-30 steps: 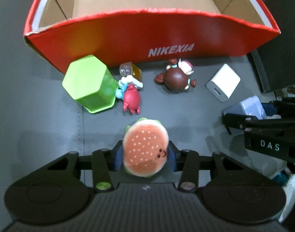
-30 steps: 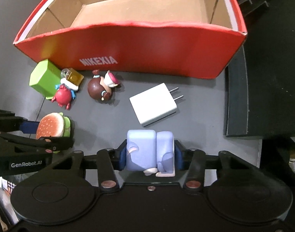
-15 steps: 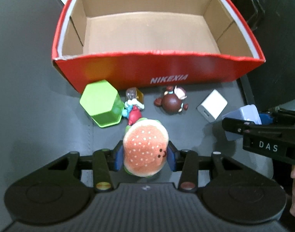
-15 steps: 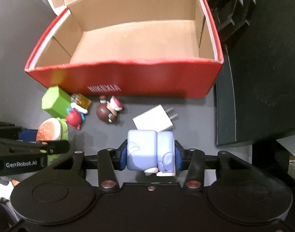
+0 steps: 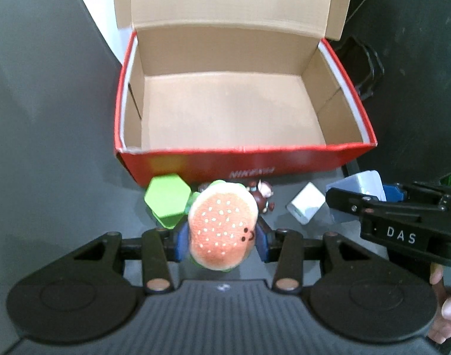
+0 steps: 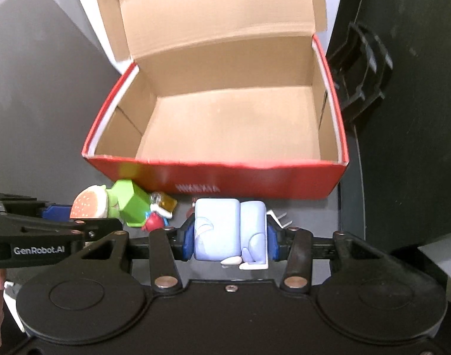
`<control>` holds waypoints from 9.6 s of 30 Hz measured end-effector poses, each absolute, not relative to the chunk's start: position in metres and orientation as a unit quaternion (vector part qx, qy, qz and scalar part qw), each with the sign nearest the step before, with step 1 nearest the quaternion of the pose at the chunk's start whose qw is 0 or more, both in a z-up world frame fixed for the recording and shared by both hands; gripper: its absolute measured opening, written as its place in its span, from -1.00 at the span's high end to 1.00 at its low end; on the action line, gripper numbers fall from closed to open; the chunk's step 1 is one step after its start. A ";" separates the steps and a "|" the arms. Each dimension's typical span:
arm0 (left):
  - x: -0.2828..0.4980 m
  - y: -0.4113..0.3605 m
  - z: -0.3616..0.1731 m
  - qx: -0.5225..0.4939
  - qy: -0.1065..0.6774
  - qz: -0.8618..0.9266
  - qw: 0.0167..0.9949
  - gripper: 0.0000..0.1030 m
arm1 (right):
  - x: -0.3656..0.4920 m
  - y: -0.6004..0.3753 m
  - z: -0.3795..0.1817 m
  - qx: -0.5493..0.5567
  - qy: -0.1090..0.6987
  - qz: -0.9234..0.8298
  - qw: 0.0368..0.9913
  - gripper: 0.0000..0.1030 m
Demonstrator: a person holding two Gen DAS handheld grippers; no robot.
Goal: Organize objects
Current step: 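Close the left tool on the burger while the right tool grips the blue cube, then carry the burger with the left tool into the shoebox while the right tool carries the cube, then open the left tool releasing the burger while the right tool releases the cube, then raise both tools out of the shoebox and back away from it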
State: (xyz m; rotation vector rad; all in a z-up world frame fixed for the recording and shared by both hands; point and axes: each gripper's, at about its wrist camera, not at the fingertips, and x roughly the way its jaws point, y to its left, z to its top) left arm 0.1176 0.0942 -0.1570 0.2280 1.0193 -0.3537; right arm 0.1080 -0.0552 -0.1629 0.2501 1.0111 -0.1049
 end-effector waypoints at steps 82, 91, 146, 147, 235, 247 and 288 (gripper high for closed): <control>0.224 0.032 -0.056 0.089 0.389 -0.176 0.900 0.16 | 0.191 -0.103 -0.059 0.123 0.373 -0.018 0.919 0.13; 0.252 0.029 -0.084 0.095 0.411 -0.154 0.893 0.16 | 0.203 -0.115 -0.095 0.145 0.393 -0.013 0.908 0.13; 0.301 0.052 -0.165 0.049 0.493 -0.076 0.865 -0.21 | 0.315 -0.104 -0.234 0.120 0.491 -0.036 0.862 0.10; 0.298 0.052 -0.164 0.051 0.494 -0.078 0.865 -0.21 | 0.315 -0.105 -0.234 0.122 0.490 -0.035 0.863 0.05; 0.066 0.143 -0.016 0.034 0.353 -0.155 0.922 -1.00 | 0.049 -0.053 -0.020 0.187 0.318 -0.026 0.929 -1.00; 0.043 0.148 -0.018 0.044 0.355 -0.169 0.918 -1.00 | 0.025 -0.043 -0.027 0.198 0.323 -0.035 0.925 -1.00; 0.011 0.125 -0.059 0.089 0.400 -0.166 0.897 -1.00 | -0.020 -0.049 -0.053 0.182 0.375 -0.090 0.905 -1.00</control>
